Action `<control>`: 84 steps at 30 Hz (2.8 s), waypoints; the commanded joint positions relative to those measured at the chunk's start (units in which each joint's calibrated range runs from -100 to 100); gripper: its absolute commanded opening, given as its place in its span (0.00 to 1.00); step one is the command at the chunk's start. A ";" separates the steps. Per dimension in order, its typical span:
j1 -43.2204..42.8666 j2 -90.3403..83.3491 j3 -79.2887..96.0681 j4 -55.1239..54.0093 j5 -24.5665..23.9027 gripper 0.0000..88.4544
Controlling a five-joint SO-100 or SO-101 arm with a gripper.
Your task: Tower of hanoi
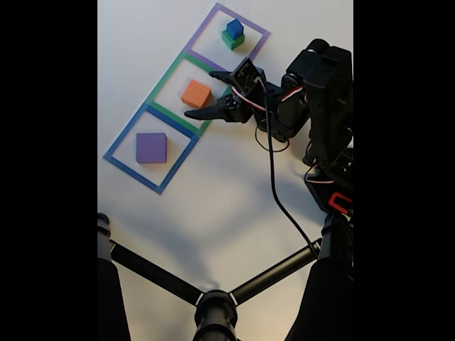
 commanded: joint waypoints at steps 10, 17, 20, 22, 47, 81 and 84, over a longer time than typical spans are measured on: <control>-1.47 1.43 -0.62 -3.31 0.00 0.40; -1.85 1.83 -0.62 -3.72 0.00 0.34; -1.93 2.15 -0.62 -4.12 0.00 0.32; -2.01 2.31 -0.71 -4.37 0.00 0.31; -2.77 1.99 -1.34 -4.29 0.00 0.14; -13.14 -60.19 -31.51 91.46 0.00 0.15; -14.44 -61.31 -40.87 103.69 -3.68 0.15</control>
